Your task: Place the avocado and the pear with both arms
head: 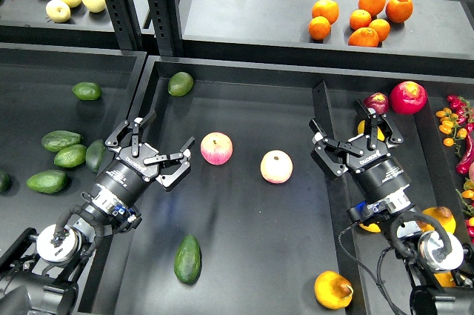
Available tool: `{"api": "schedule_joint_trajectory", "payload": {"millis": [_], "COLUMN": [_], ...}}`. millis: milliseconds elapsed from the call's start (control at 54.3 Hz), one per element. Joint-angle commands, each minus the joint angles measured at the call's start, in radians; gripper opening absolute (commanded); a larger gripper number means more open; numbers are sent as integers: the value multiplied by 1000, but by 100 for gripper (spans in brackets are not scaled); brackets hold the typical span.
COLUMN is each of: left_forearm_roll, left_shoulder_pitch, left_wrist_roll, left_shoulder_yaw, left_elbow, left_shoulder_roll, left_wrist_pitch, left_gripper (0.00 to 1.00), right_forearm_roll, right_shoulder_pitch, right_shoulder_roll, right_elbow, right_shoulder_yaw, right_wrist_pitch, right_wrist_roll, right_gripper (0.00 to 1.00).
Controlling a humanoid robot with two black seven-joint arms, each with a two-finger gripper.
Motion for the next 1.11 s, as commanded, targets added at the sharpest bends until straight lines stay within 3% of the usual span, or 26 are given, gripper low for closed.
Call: {"api": "schedule_joint_trajectory", "payload": {"millis": [0,608,1087], "left_forearm_roll": [-1,-1,-1], "left_shoulder_pitch": [2,22,27], "left_wrist_roll": [1,13,12], "left_shoulder_yaw": [0,6,3], "left_elbow": [1,15,9], "left_shoulder_roll": [0,0,0], "left_wrist_pitch": [0,0,0], "left_gripper": [99,100,100], "right_forearm_roll": [1,2,2], "right_shoulder_pitch": [-2,-2,-8], "right_shoulder_roll": [0,0,0], "right_elbow": [2,5,3], "right_shoulder_yaw": [-3,-3,-19], "right_wrist_pitch": [5,43,-9], "right_wrist_roll": [0,0,0], "right_gripper": [100,100,100]}}
